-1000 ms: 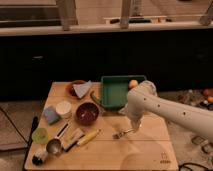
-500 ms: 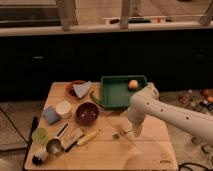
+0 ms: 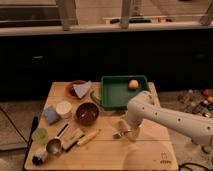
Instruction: Place fork in purple bowl
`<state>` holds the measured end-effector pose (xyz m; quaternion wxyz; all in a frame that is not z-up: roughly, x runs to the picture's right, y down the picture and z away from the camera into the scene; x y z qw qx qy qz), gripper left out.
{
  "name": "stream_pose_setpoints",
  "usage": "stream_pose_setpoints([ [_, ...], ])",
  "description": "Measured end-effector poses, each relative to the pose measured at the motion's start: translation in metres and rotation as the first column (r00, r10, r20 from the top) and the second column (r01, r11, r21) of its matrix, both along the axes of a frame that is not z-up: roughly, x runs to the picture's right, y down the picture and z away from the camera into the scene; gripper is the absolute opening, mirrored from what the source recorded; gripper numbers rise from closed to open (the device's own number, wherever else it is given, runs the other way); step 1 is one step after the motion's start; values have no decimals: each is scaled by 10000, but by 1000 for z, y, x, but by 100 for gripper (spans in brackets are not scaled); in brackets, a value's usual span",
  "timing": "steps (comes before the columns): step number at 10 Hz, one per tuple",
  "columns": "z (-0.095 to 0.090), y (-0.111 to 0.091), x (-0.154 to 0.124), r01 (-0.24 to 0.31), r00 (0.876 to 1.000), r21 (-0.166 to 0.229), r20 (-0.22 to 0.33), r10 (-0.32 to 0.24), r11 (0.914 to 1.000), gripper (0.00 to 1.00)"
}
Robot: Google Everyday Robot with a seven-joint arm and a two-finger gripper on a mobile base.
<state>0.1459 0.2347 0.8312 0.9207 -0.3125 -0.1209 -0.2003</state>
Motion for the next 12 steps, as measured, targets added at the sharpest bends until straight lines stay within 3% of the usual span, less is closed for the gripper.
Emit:
stream_pose_setpoints([
  [1,5,2,1,-6,10000,-32,-49,6,10000,76],
  [4,14,6,-4,-22,10000,-58,-71,21,10000,46],
  [8,6,2,-3,-1,10000,-107,-60,1,9999,5],
  [12,9,2,-7,-14,10000,38,-30,14,10000,0],
])
